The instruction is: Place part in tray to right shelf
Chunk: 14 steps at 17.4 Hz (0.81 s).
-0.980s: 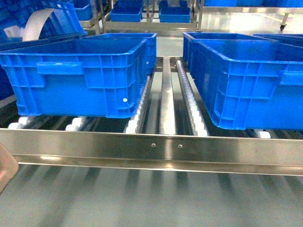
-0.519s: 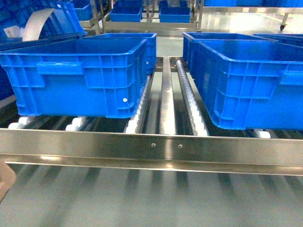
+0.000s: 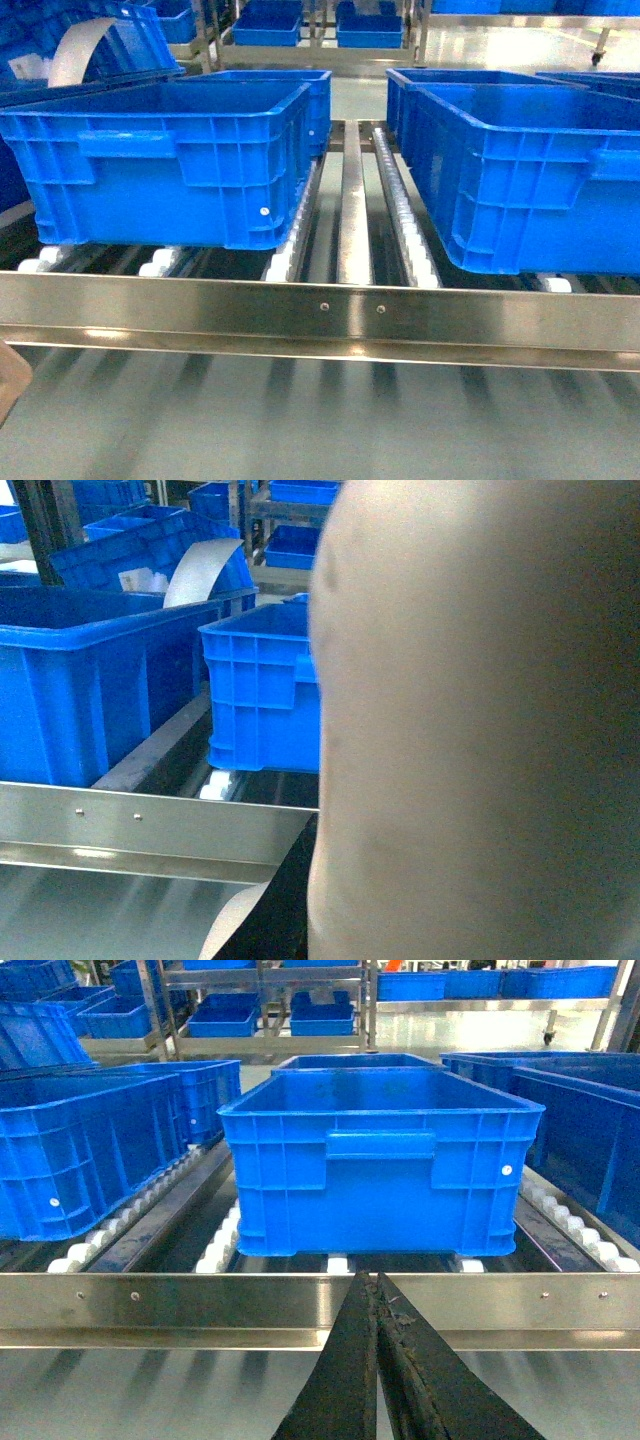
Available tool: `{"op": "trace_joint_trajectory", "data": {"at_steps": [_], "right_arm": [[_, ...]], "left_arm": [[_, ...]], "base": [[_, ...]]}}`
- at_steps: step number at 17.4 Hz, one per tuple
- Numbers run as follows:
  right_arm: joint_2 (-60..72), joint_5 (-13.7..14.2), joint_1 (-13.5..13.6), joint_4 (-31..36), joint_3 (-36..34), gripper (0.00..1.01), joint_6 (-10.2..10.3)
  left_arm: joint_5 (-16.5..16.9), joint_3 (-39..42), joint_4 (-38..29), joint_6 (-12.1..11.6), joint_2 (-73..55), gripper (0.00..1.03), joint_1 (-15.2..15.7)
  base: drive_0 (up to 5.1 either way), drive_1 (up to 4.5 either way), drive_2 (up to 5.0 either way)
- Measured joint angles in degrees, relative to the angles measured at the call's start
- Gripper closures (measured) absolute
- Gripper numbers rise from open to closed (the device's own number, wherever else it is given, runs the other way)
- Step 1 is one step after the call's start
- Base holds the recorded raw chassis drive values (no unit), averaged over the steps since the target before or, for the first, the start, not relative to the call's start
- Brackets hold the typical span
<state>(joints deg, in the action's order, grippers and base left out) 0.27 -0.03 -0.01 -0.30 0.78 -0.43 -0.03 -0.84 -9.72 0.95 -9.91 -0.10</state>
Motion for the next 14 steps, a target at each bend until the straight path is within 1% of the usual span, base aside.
{"op": "trace_joint_trajectory", "data": {"at_steps": [1,2,3,4,6,8,13,14], "right_arm": [[0.0,0.0,0.0,0.0,0.0,0.99,0.0],[0.0,0.0,0.0,0.0,0.0,0.99,0.0],[0.0,0.0,0.0,0.0,0.0,0.99,0.0],[0.0,0.0,0.0,0.1,0.0,0.99,0.0],[0.0,0.0,0.0,0.0,0.0,0.99,0.0],[0.0,0.0,0.0,0.0,0.0,0.99,0.0],[0.0,0.0,0.0,0.0,0.0,0.99,0.0],[0.0,0.0,0.0,0.0,0.0,0.94,0.0]], "left_arm": [[0.0,0.0,3.4,0.0,2.6,0.88,0.0],[0.1,0.0,9.0,-0.1,6.1,0.88,0.0],[0.0,0.0,11.2,0.0,9.3,0.88,0.0],[0.0,0.0,9.0,0.0,9.3,0.88,0.0],[0.0,0.0,10.9,0.0,9.3,0.88,0.0],[0.0,0.0,9.9,0.0,9.4,0.88,0.0],[0.0,0.0,10.2,-0.1,9.4,0.88,0.0],[0.0,0.0,10.2,-0.1,9.4,0.88,0.0]], "base": [[0.0,0.00,0.0],[0.0,0.00,0.0],[0.0,0.00,0.0],[0.0,0.00,0.0],[0.0,0.00,0.0],[0.0,0.00,0.0],[0.0,0.00,0.0],[0.0,0.00,0.0]]}}
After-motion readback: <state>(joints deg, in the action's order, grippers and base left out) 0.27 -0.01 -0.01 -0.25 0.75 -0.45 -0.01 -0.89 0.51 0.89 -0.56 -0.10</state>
